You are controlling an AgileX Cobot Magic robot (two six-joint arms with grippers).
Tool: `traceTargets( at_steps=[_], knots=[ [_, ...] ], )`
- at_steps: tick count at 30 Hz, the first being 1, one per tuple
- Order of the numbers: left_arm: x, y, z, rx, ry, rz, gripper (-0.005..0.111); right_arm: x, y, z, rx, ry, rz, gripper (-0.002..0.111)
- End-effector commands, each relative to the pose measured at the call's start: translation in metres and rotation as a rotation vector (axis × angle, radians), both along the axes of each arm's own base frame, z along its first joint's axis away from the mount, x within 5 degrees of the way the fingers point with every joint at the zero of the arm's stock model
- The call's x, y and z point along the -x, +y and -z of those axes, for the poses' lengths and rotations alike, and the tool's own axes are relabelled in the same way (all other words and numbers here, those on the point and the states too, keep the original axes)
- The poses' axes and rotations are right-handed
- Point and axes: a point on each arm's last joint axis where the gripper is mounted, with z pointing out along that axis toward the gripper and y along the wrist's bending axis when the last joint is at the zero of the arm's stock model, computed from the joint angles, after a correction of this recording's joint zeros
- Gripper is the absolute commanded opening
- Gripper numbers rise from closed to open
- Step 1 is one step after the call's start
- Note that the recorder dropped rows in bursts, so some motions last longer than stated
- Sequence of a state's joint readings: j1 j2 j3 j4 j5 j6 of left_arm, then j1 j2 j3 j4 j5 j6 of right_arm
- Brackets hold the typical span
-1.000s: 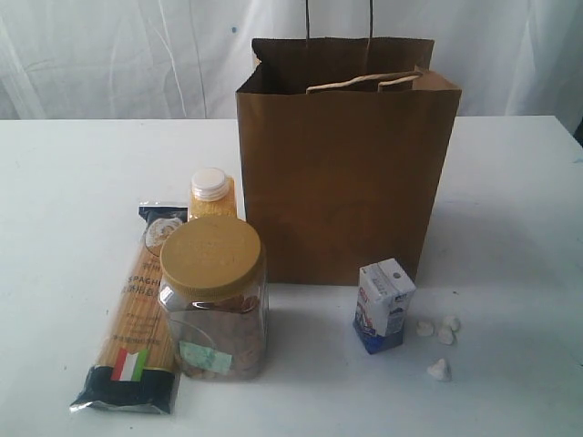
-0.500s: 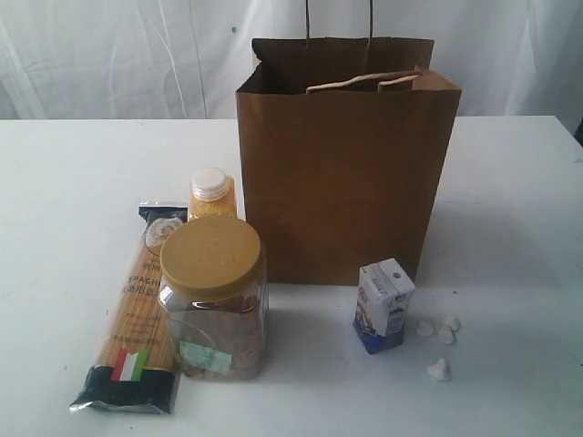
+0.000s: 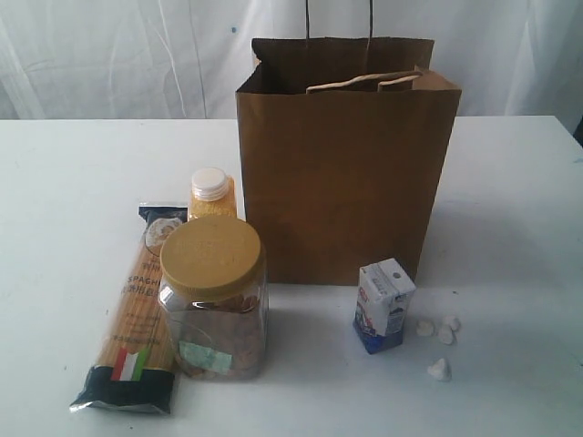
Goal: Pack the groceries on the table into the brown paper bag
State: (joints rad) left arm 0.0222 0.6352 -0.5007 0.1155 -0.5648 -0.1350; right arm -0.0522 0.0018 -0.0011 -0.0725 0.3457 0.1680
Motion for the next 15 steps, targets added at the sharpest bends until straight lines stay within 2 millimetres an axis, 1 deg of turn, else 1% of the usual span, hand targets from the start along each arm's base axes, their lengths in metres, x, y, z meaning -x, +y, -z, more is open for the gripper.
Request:
traceTargets(
  at_steps=[1, 2, 3, 5, 6, 7, 8, 10, 13, 15],
  knots=[
    [-0.071, -0.014, 0.072, 0.017, 0.473, 0.137, 0.0, 0.0, 0.0, 0.0, 0.015, -0.003, 0.004, 0.0],
    [-0.084, -0.027, 0.091, 0.133, 0.567, 0.219, 0.0, 0.0, 0.0, 0.0, 0.015, -0.003, 0.004, 0.0],
    [-0.089, -0.039, 0.099, 0.142, 0.591, 0.313, 0.0, 0.0, 0.0, 0.0, 0.015, -0.003, 0.004, 0.0],
    [-0.092, -0.07, 0.109, -0.047, 0.532, 0.611, 0.0, 0.0, 0.0, 0.0, 0.015, -0.003, 0.004, 0.0],
    [-0.088, -0.087, 0.111, -0.134, 0.472, 0.79, 0.0, 0.0, 0.0, 0.0, 0.015, -0.003, 0.004, 0.0],
    [-0.086, -0.095, 0.112, -0.166, 0.461, 0.869, 0.0, 0.0, 0.0, 0.0, 0.015, -0.003, 0.004, 0.0],
    [-0.086, -0.101, 0.114, -0.204, 0.468, 0.913, 0.0, 0.0, 0.0, 0.0, 0.015, -0.003, 0.004, 0.0],
    [-0.089, -0.104, 0.119, -0.284, 0.515, 0.91, 0.0, 0.0, 0.0, 0.0, 0.015, -0.003, 0.004, 0.0],
    [-0.096, -0.098, 0.129, -0.353, 0.624, 0.811, 0.0, 0.0, 0.0, 0.0, 0.015, -0.003, 0.004, 0.0],
    [-0.097, -0.095, 0.132, -0.361, 0.652, 0.783, 0.0, 0.0, 0.0, 0.0, 0.015, -0.003, 0.004, 0.0]
  ],
)
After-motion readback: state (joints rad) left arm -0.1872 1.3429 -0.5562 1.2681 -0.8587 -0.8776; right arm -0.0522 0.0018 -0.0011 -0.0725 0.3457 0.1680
